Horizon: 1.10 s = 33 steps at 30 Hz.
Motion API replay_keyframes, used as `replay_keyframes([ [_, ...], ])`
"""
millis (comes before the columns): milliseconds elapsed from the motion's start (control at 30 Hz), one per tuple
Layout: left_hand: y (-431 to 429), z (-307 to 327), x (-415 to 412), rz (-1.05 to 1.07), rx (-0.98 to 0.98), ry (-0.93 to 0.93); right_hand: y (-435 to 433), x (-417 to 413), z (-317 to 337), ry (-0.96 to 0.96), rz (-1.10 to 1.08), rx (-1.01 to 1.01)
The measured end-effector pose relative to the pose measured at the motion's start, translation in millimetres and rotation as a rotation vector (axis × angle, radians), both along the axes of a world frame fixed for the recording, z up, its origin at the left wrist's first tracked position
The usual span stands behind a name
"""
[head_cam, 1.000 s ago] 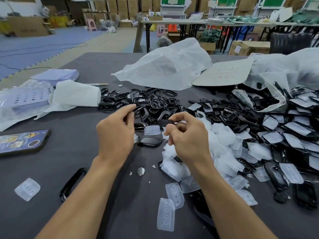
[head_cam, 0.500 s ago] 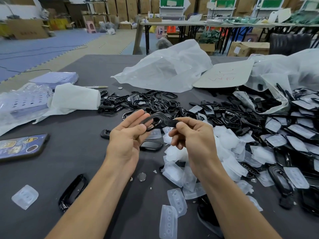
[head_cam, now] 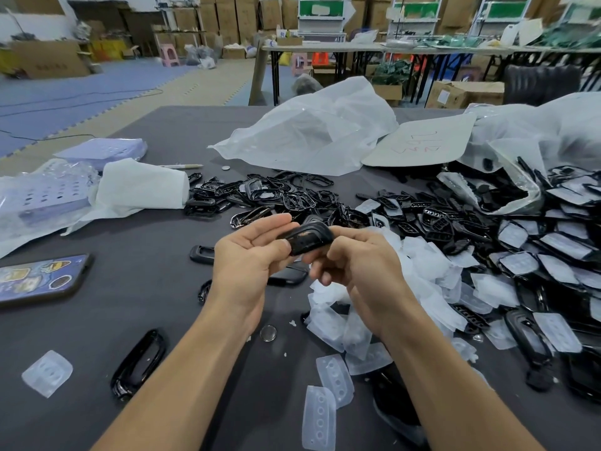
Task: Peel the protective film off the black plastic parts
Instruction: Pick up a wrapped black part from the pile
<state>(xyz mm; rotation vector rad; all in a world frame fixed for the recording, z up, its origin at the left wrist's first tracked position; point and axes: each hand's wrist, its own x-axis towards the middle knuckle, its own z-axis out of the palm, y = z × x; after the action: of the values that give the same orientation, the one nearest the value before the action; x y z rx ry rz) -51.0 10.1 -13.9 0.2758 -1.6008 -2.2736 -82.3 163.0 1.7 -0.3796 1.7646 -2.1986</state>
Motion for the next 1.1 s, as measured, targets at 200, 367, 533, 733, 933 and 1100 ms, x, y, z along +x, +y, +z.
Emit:
replay_keyframes([
  [200,2.6,0.1,1.2,0.058,-0.266,0.023,1.6,-3.5,-1.9,-0.057,-0.023,0.115],
  [367,4.3,0.5,3.3,-0.030,-0.203,-0.056,4.2,-4.4,-1.2,-0.083,-0.067,0.127],
  [533,5.0,1.1,1.8,-0.060,0.002,-0.139,-4.3,4.6,-3.2,0.111,-0.222,0.266],
  [733,8.2,0.1,2.4,-0.073,0.066,-0.169,-7.6,9.2,-8.8,0.256,-0.438,0.403],
  [933,5.2,7.0,3.2,-0.117,0.227,-0.150,-4.8,4.5,3.0,-0.173,-0.184,-0.167],
  [1100,6.2,8.4,4.5,-0.094,0.216,-0.128,2.7,1.4,5.0,-0.210,-0.090,-0.251],
])
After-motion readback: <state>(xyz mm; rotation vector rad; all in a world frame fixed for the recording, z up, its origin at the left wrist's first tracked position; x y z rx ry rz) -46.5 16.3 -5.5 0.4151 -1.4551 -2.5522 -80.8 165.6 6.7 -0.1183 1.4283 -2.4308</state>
